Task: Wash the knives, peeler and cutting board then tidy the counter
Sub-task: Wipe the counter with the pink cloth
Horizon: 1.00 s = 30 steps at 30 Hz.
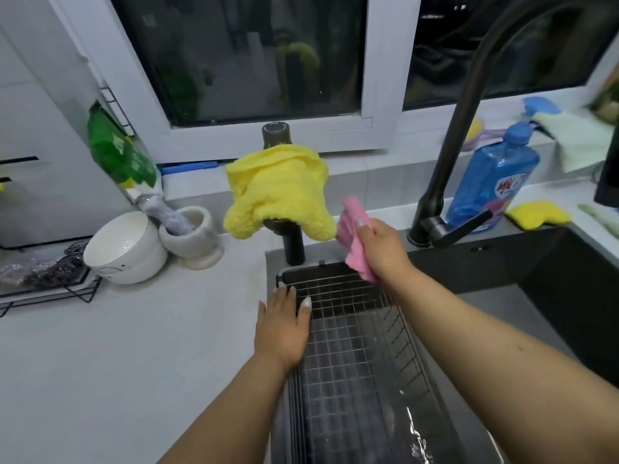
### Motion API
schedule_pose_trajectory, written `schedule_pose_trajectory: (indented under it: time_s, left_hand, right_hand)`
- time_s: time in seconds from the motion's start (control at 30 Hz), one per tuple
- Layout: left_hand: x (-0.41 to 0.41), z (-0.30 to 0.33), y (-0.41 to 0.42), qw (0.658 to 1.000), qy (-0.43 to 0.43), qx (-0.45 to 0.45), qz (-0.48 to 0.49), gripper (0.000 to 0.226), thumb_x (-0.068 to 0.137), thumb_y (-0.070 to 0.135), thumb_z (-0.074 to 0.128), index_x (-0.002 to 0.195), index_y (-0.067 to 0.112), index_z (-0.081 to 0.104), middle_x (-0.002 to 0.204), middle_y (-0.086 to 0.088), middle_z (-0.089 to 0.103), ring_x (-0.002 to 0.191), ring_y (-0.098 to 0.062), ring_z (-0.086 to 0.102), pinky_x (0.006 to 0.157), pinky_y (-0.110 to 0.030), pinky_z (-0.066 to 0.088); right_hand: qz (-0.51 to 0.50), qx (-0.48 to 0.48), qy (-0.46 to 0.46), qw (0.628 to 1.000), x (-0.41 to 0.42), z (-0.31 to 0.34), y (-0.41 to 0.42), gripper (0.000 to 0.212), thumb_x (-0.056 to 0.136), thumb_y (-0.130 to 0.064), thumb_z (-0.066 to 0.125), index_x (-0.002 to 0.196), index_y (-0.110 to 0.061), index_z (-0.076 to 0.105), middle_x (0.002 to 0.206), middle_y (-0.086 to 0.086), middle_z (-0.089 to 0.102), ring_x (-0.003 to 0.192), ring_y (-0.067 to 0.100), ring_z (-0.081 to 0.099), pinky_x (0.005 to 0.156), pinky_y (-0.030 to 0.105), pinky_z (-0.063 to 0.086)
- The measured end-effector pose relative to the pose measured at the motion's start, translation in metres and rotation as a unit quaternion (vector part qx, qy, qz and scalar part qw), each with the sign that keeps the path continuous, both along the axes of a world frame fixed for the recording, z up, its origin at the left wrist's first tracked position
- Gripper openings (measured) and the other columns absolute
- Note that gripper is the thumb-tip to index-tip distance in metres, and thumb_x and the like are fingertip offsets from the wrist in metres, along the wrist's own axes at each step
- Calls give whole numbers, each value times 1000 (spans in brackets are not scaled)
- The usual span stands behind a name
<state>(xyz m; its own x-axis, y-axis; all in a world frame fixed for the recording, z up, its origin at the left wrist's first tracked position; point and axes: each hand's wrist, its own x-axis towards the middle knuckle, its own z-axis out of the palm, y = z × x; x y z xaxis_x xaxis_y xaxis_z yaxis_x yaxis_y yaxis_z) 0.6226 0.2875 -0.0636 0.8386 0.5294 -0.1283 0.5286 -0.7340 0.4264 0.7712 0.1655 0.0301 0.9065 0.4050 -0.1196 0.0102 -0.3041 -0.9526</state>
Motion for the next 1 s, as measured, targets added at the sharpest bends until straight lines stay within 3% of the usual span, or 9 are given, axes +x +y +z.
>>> schedule_pose_trajectory:
  time_s: [0.1, 0.2, 0.27, 0.33, 0.37, 0.43, 0.53, 0.87, 1.0]
  left_hand:
    - [-2, -14, -9, 994, 38, 100, -15, 80, 89, 61, -8, 153, 18, 15, 161, -4, 2, 148, -16, -4, 120, -39, -6]
    - [-3, -18, -12, 990, 36, 132, -15, 94, 79, 64, -23, 153, 18, 13, 161, -5, -2, 148, -16, -6, 120, -39, -6]
    - [-1, -19, -12, 990, 31, 140, -11, 99, 75, 64, -27, 153, 18, 14, 161, -5, -1, 148, -16, -5, 120, -39, -5]
    - [1, -18, -11, 990, 30, 137, -8, 103, 74, 65, -30, 153, 18, 16, 161, -4, 1, 148, -15, -4, 120, -38, -6]
    - [1, -18, -10, 990, 32, 136, -7, 103, 73, 65, -31, 153, 19, 15, 161, -3, 1, 148, -14, -5, 120, -38, -6]
    - [0, -19, -8, 990, 36, 136, -7, 103, 72, 64, -33, 153, 19, 14, 161, -2, 0, 148, -13, -6, 120, -37, -7]
    - [-1, -19, -9, 990, 33, 135, -5, 104, 73, 64, -33, 153, 20, 15, 161, -1, 0, 148, -12, -6, 120, -36, -8]
    - [1, -17, -11, 992, 19, 125, 1, 108, 71, 66, -34, 153, 20, 19, 161, 0, 2, 148, -12, -6, 119, -35, -8]
    - [0, -18, -11, 992, 20, 124, 2, 105, 73, 68, -30, 152, 20, 19, 161, -1, 3, 148, -12, -5, 120, -37, -6]
  right_hand:
    - [87, -129, -168, 974, 33, -5, 30, 28, 100, -35, 38, 117, -24, 57, 88, 4, 68, 73, 18, 63, 69, 31, 48]
    - [197, -222, -174, 939, 51, -27, 63, 34, 94, -21, 47, 128, -23, 51, 91, 2, 65, 71, 15, 59, 64, 27, 47]
    - [298, -319, -172, 883, 50, -43, 74, 41, 98, -20, 40, 139, -14, 42, 107, 6, 62, 100, 27, 57, 87, 39, 45]
    - [334, -398, -206, 829, 49, -57, 77, 50, 102, -31, 27, 151, -24, 22, 154, 6, 28, 142, 28, 23, 114, 53, 18]
    - [331, -410, -222, 820, 51, -63, 79, 51, 102, -38, 22, 152, -30, 16, 160, 1, 11, 147, 26, 7, 117, 55, 7]
    - [328, -425, -241, 808, 56, -73, 80, 52, 100, -42, 16, 151, -35, 9, 161, -3, -1, 148, 23, -4, 116, 54, -2]
    - [312, -446, -241, 804, 62, -80, 68, 51, 101, -41, 14, 151, -35, 9, 161, -3, -2, 148, 24, -5, 116, 52, -1]
    - [114, -486, -132, 856, 103, -73, 15, 57, 100, -36, 15, 153, -17, 8, 161, 7, 0, 147, 30, 3, 117, 49, 7]
    - [137, -466, -136, 863, 89, -69, 32, 56, 100, -26, 23, 152, -8, 14, 160, 13, 4, 146, 35, 4, 116, 51, 6]
